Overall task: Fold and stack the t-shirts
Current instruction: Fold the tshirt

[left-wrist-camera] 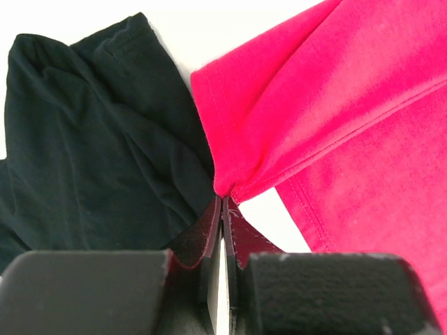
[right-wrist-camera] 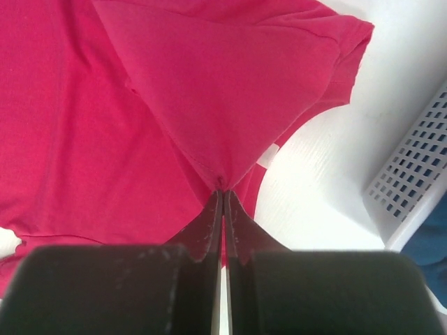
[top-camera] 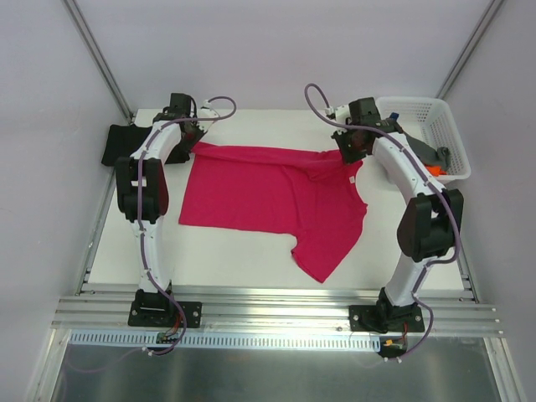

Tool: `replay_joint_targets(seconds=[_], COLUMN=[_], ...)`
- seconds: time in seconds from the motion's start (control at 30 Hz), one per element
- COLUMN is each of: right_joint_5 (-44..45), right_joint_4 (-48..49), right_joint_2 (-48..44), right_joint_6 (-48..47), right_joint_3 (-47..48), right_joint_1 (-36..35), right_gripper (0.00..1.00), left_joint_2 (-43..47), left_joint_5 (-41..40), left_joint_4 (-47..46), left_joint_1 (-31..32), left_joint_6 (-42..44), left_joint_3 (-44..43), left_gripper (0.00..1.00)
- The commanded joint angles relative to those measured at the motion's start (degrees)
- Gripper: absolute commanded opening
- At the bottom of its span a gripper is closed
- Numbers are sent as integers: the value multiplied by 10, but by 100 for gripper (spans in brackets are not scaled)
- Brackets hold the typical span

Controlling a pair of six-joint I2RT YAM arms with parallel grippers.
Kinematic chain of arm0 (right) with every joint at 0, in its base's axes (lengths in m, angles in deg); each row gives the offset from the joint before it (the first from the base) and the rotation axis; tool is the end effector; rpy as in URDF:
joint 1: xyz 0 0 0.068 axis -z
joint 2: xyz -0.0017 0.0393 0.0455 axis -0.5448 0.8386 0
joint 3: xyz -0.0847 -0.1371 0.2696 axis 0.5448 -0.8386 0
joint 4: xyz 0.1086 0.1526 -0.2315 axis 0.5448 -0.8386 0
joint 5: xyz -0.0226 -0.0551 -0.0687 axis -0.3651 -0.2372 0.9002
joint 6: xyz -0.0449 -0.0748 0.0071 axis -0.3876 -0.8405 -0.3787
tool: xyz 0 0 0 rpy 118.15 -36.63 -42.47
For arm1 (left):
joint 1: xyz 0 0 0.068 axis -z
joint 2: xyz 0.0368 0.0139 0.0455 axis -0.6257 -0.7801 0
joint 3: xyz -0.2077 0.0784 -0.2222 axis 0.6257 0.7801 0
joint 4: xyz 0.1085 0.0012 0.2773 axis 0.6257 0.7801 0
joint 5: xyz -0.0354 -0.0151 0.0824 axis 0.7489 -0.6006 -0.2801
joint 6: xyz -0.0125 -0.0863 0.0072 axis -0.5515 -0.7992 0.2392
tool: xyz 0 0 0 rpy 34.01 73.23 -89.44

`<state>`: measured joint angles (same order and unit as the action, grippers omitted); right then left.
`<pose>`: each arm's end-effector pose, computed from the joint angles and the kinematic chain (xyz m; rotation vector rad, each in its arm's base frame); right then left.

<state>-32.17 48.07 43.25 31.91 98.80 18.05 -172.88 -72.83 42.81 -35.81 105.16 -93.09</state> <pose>0.4669 0.1284 0.3054 -0.9836 2.2477 -0.0705 0.5885 -0.0338 0.2127 0.9417 2.2484 0.2469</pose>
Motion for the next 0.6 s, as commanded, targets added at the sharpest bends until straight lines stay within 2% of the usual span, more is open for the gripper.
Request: replay_joint_targets(seconds=[0.0,0.13,0.33,0.57], right_joint_5=[-3,-7,-27,-27], right_joint_4=[1,-7,-2,1], right_joint_2=[-50,-60,-82,-72], right_joint_6=[6,8,20,16], right_joint_3=[5,7,-55,-60], right_joint_1=[11,17,15,16], right_gripper=[1,1,1,1], left_joint_2=[50,49,53,55], left_joint_5=[11,11,9,11], left_joint_4=[-4,-4,-4,-4], left_joint_1=[-1,0,4,9], left_joint_6=[-2,-6,-8,-6], left_joint_3=[2,-4,14,26], left_gripper=[0,0,0,0])
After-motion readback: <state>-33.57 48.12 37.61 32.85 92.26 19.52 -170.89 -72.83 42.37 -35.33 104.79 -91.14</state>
